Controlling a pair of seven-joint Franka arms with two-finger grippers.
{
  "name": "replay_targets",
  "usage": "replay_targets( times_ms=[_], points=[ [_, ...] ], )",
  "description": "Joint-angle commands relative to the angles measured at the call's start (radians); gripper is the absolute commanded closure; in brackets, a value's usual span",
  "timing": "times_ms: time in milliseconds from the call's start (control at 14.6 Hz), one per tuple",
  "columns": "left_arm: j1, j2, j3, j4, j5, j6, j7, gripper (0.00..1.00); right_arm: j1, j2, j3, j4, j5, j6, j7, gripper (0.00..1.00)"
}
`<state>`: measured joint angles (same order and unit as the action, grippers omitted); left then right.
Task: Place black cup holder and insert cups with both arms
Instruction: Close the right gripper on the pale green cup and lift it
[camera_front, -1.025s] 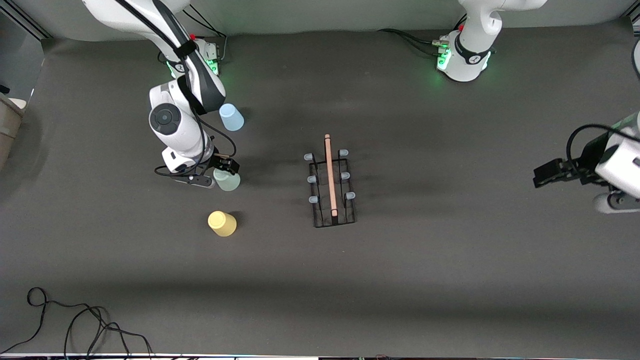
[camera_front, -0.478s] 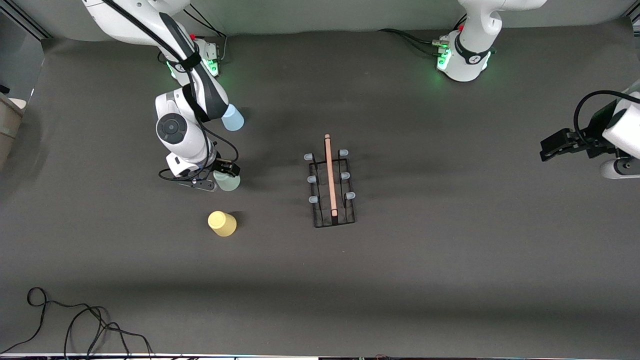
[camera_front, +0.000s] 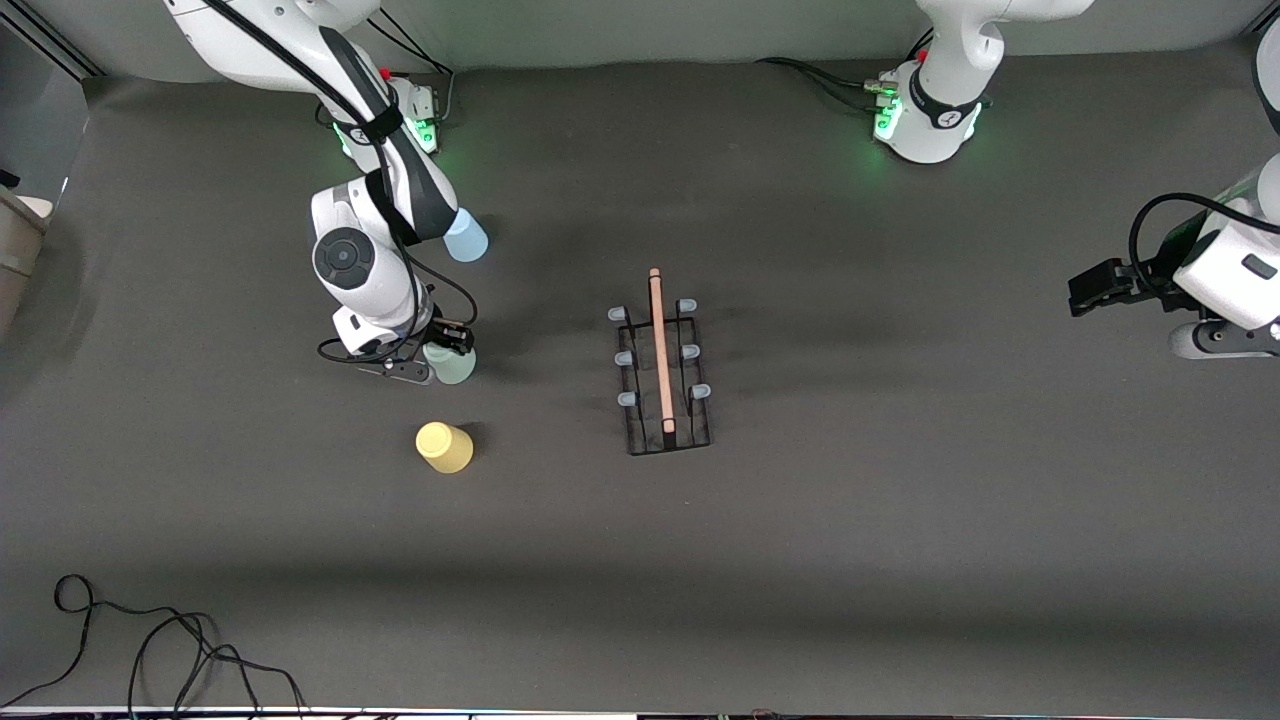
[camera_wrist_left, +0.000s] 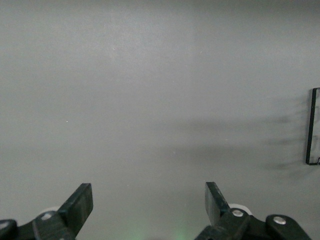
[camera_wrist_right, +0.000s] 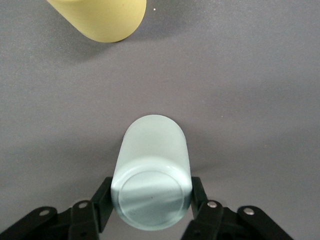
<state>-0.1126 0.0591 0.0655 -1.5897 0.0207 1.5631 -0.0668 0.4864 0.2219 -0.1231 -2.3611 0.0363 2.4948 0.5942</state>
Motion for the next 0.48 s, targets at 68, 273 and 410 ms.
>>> replay_targets(
  times_ms=[68,273,410],
  points=[
    [0.027,-0.033,-0.007,-0.044,0.011,0.029,0.033,0.00,0.003,-0.062,-0.003,0.012,0.008,-0.037,0.051,0.75],
    [0.030,-0.028,-0.007,-0.039,0.004,0.031,0.033,0.00,0.012,-0.120,0.000,0.104,0.008,-0.221,0.084,0.77],
    [0.031,-0.025,-0.007,-0.041,0.004,0.031,0.032,0.00,0.017,-0.142,0.008,0.184,0.029,-0.342,0.096,0.79]
  ],
)
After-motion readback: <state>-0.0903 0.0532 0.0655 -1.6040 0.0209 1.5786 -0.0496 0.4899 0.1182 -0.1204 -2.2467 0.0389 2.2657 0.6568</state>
